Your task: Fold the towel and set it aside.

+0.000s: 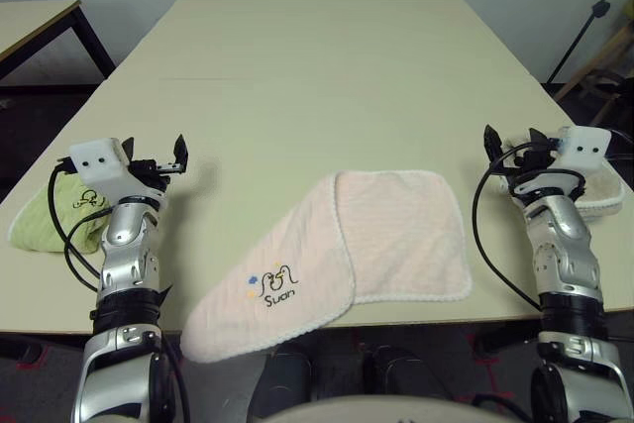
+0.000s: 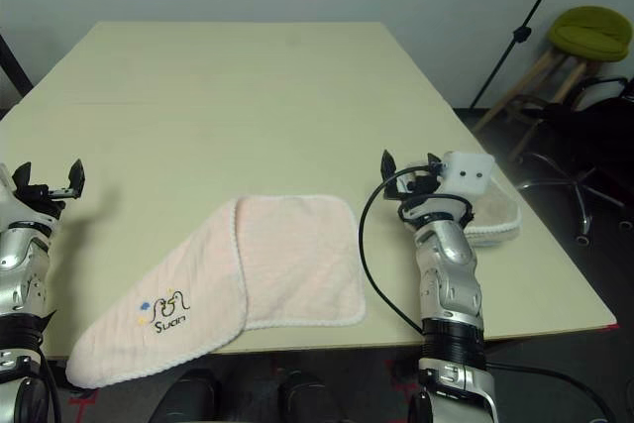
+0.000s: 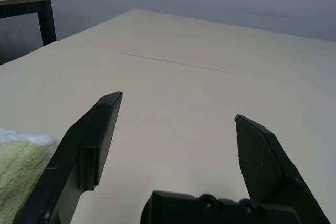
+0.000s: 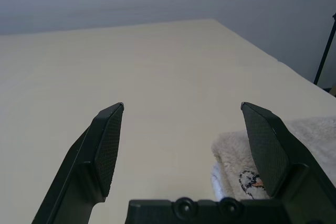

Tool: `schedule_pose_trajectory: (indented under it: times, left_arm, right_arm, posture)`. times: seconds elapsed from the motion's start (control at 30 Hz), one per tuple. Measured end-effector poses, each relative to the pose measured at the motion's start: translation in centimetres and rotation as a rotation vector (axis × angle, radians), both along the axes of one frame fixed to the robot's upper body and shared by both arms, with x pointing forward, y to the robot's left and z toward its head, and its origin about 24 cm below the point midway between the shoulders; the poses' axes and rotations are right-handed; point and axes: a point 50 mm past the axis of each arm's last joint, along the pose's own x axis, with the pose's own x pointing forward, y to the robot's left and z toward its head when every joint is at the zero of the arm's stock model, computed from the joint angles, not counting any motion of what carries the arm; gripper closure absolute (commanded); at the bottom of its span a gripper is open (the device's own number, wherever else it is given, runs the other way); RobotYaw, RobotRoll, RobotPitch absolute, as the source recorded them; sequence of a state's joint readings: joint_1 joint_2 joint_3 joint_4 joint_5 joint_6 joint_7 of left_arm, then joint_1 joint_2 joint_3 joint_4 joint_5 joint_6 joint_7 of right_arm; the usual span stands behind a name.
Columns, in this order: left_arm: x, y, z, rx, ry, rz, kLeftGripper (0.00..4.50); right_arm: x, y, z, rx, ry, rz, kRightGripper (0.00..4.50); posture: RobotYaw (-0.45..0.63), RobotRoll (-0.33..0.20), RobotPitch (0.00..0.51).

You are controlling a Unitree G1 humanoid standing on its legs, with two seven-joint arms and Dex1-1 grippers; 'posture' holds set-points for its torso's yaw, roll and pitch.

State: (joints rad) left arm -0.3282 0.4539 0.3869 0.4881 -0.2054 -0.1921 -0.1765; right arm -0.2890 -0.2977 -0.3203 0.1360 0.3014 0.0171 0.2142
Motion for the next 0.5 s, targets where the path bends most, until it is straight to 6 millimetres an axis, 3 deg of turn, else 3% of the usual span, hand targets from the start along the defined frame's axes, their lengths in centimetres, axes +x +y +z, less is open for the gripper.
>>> schedule_pose_trajectory:
  times: [0.23, 0.5]
  left_arm:
    - [0.0, 0.1, -0.4, -0.003, 0.016, -0.016, 0.0]
    - [-0.1, -0.1, 1.9, 0.037, -0.037, -0.208, 0.0]
  right_arm:
    - [-0.1, 0.1, 0.3, -0.003, 0.01, 0.026, 0.02]
    - [1.0, 0.9, 4.3, -0.092, 0.094, 0.273, 0.02]
  posture:
    - [0.08, 0.0, 0.071]
    - [0.11, 0.0, 0.05]
